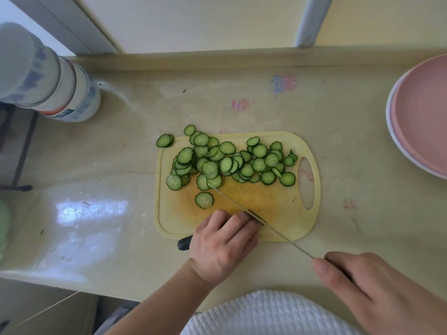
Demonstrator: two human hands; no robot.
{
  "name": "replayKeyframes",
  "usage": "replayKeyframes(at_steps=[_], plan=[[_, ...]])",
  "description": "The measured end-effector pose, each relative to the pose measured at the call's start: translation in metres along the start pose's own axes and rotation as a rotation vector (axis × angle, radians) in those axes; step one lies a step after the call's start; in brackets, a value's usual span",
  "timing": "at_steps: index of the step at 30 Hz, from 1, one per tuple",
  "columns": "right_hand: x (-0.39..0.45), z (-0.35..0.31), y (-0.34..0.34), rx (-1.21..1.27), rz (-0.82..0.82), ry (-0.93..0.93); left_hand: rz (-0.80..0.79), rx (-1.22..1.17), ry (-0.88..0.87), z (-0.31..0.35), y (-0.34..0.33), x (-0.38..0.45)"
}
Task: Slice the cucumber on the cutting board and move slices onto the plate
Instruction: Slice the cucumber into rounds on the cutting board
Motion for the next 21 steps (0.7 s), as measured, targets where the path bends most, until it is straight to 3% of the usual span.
replayKeyframes(at_steps=[21], plan=[[0.026,0.007,-0.015,0.112,-0.047,0.021,0.003,-0.013,0.045,-0.001,-0.002,-0.001]])
Point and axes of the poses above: each hand's wrist, its own x-axis towards the middle knuckle, its own y-axis out of the back of the hand, z = x × y, the point moved 3 cm from there along x, towards the middle knuckle
